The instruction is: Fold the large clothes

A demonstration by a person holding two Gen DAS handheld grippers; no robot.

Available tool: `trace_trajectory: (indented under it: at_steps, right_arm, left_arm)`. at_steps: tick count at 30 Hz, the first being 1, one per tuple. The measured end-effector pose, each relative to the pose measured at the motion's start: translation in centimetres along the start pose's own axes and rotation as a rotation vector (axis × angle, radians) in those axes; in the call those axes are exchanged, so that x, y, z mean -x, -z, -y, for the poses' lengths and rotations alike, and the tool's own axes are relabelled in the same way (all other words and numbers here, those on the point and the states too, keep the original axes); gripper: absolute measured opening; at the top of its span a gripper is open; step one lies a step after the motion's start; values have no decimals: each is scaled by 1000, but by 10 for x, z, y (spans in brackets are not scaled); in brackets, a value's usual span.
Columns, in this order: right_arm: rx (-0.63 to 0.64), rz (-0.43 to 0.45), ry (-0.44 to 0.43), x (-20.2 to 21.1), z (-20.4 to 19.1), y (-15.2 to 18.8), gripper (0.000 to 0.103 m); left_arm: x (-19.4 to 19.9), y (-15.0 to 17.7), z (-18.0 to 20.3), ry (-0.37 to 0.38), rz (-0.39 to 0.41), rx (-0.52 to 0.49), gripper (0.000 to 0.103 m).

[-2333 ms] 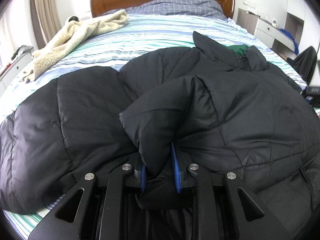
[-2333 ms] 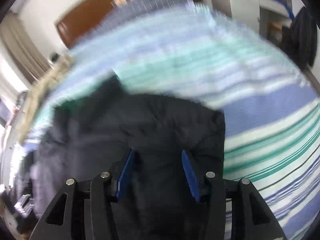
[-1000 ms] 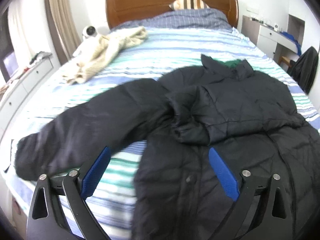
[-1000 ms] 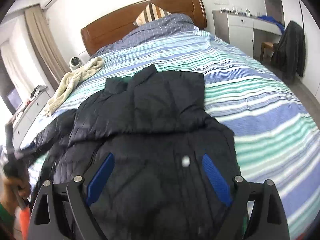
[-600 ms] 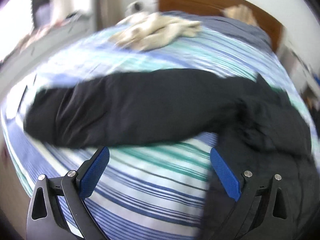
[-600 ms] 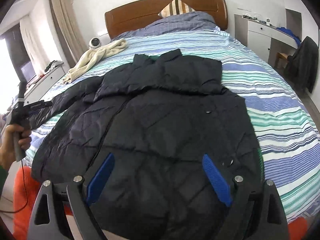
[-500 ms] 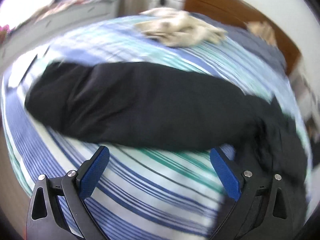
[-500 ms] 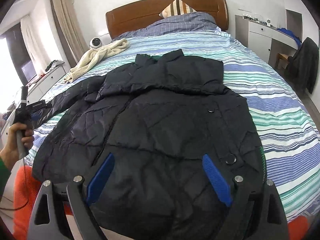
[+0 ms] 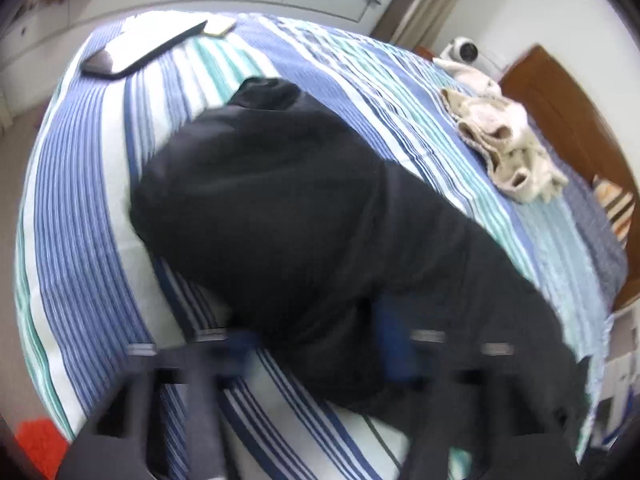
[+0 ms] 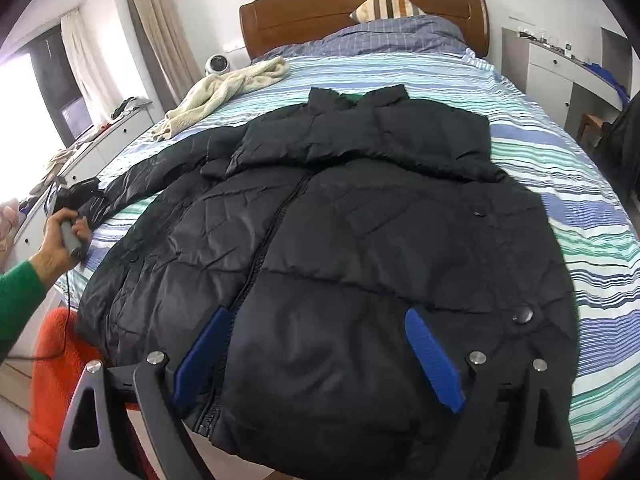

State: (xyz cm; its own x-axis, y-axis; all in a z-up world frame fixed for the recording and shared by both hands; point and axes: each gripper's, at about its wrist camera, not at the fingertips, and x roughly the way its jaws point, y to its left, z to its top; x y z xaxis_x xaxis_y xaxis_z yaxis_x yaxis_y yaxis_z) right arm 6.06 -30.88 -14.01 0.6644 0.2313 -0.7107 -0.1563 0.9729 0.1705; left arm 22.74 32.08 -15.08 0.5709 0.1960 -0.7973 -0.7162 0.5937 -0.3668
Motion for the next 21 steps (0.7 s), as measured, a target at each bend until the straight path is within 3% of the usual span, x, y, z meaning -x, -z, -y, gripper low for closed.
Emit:
trace_trajectory:
  at_steps: [1, 2, 8, 12, 16, 21]
  right_arm:
    - [0, 1, -4, 0, -1, 1, 92]
    - [0, 2, -10, 1, -3, 2, 92]
    - [-19, 12, -22, 2, 1, 4, 92]
    - [-59, 23, -25, 4, 10, 4, 92]
    - [-82, 47, -22, 10, 15, 5, 92]
    - [-130, 70, -6, 22, 30, 8, 92]
  left_arm:
    - [3, -1, 3, 12, -2, -14, 17]
    - [9, -2, 11, -10, 14, -48, 14]
    - [78, 1, 101, 11, 196, -370, 11]
    - [144, 37, 195, 118, 349, -669, 11]
    - [190, 113, 284, 256, 436, -948, 11]
    - [187, 216, 350, 351, 404, -1185, 11]
